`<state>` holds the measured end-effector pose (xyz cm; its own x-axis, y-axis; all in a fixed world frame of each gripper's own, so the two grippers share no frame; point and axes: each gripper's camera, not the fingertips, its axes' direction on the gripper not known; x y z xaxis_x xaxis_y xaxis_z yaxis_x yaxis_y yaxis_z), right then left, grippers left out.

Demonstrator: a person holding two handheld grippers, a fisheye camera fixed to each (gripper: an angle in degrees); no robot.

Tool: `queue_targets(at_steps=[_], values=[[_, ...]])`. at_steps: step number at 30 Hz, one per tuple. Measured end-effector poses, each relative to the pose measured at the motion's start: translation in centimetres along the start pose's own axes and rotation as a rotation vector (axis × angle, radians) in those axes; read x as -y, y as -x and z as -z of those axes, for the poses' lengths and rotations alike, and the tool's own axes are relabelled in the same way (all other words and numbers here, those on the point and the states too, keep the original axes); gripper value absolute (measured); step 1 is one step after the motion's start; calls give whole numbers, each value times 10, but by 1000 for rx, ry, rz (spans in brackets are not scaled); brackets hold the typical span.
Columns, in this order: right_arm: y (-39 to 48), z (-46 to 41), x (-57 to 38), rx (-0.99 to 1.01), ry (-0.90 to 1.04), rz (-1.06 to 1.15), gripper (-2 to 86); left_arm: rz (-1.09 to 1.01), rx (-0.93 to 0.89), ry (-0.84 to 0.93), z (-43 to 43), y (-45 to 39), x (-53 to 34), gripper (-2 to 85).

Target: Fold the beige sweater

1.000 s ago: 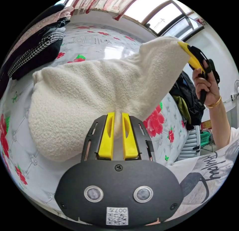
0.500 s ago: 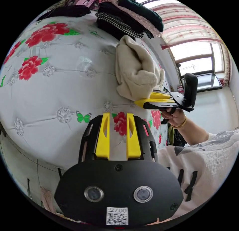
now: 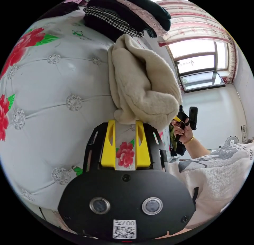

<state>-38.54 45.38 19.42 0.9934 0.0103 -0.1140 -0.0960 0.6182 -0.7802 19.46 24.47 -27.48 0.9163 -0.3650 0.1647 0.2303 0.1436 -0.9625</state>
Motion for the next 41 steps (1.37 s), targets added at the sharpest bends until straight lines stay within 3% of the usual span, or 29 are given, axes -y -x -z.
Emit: queue_targets(at_steps=[6,10,14,22,27,30,35,41], values=[[-2,-31,9,-98,31,24,110,-138,116,112,-46,-35,36,53],[-12,-6,-10,-143,-83,-26,101,-258,150,207,-89,-75,59,47],[-28,9,-5,-257,-193,-92,99,-304,204,160,-146,-119,103,46],[-106,7,176,-340,-385,-180,106,-209,316,27,-237,-154,314,49],[-147,12,300,-302,-308,-141,114,-332,548,46,-264,-197,413,37],[-150,19,300,-258,-296,-82,120,-402,605,52,-268,-208,387,13],[-139,35,186,-219,-354,-142,125,-538,711,91,-266,-224,229,-9],[-131,91,5,-568,-228,-353,128,-571,750,355,-265,-239,72,-9]])
